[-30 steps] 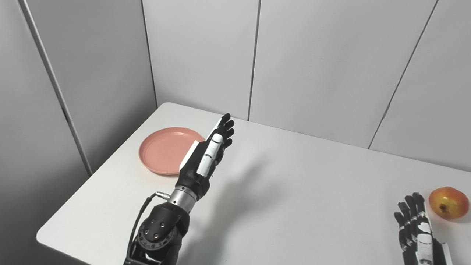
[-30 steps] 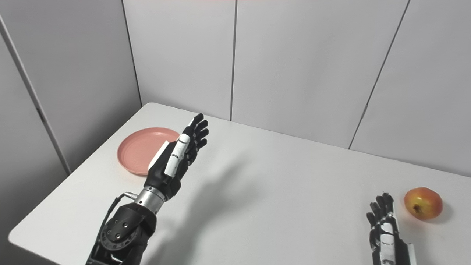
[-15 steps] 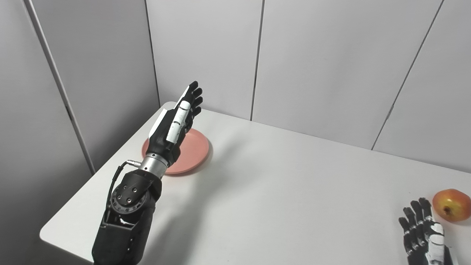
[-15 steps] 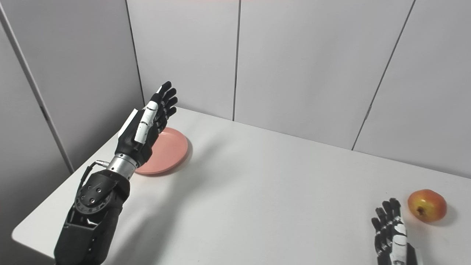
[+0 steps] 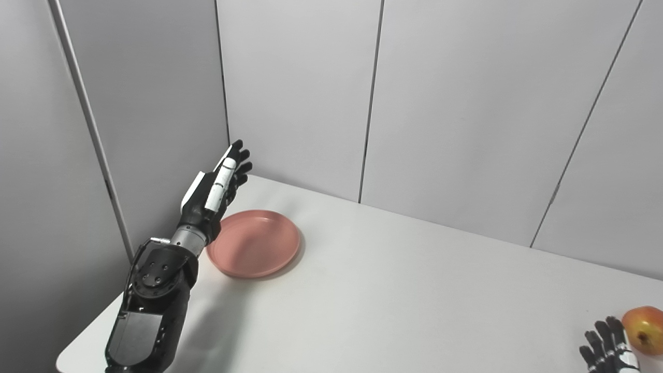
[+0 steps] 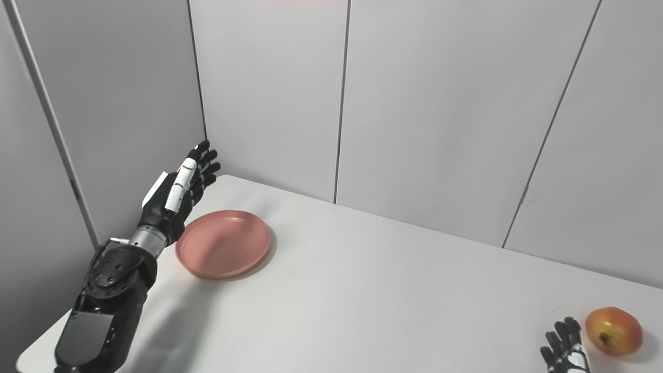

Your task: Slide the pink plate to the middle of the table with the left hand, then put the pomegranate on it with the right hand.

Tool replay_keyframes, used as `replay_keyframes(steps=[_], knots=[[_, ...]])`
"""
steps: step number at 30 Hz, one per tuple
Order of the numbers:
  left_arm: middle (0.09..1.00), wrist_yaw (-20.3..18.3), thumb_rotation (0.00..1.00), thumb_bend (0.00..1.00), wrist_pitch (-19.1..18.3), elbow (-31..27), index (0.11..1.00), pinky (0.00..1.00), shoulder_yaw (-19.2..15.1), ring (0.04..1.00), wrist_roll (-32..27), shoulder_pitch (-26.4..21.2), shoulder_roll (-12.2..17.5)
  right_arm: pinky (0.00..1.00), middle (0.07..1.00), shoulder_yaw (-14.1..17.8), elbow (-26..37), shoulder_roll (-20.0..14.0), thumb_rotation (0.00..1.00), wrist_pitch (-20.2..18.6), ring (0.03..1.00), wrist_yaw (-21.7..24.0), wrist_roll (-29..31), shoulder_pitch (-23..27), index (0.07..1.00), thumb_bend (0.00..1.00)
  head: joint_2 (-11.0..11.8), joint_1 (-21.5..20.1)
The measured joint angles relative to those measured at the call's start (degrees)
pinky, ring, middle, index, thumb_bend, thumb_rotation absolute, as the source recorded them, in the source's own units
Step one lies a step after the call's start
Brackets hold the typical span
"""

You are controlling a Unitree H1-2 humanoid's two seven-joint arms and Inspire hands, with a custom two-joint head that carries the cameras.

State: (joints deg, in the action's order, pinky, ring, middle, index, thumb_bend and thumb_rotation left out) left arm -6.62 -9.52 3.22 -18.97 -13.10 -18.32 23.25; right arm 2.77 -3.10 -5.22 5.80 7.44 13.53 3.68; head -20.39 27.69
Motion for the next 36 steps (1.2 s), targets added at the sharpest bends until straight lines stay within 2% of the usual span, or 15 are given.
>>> replay_keyframes(steps=[2,7,9,12,17,28,36], knots=[[0.916,-0.6,1.00,0.55,1.7,2.7,0.925,0.94,0.1,0.915,0.8,-0.4,1.1,1.00,1.000,0.1,-0.1,0.1,0.94,0.5,1.000,0.0,0.0,0.0,1.000,0.66,0.7,0.2],[0.928,-3.5,1.00,0.55,4.7,8.3,0.930,0.94,1.5,0.918,2.1,-0.8,5.3,1.00,1.000,0.3,-0.2,0.2,0.94,1.0,1.000,0.0,-0.1,0.0,1.000,0.64,0.7,0.4],[0.929,-3.8,1.00,0.54,6.0,9.8,0.928,0.94,1.5,0.920,2.0,-0.9,6.1,1.00,1.000,0.3,-0.2,0.1,0.95,1.0,1.000,0.0,-0.3,-0.1,1.000,0.64,0.7,0.4],[0.928,-5.2,1.00,0.55,8.5,13.4,0.925,0.94,1.8,0.917,2.0,-1.5,6.6,1.00,1.000,0.4,-0.2,0.1,0.95,1.1,1.000,0.0,-0.7,-0.1,1.000,0.65,0.4,0.6],[0.920,-5.7,1.00,0.56,10.3,18.1,0.922,0.94,2.0,0.913,2.0,-2.3,7.1,1.00,1.000,0.4,-0.1,0.1,0.96,1.1,1.000,0.1,-0.9,-0.1,1.000,0.67,0.3,1.0],[0.917,-6.7,1.00,0.50,14.7,24.1,0.922,0.94,2.1,0.914,2.0,-3.6,7.5,1.00,1.000,0.5,0.0,0.2,0.95,1.1,1.000,0.0,-1.0,-0.2,1.000,0.68,0.1,1.0],[0.914,-6.8,1.00,0.49,16.8,27.2,0.907,0.92,2.1,0.911,1.9,-4.7,7.5,1.00,1.000,0.4,0.1,0.1,0.95,1.1,1.000,0.8,-1.1,-0.3,1.000,0.68,-0.3,0.8]])
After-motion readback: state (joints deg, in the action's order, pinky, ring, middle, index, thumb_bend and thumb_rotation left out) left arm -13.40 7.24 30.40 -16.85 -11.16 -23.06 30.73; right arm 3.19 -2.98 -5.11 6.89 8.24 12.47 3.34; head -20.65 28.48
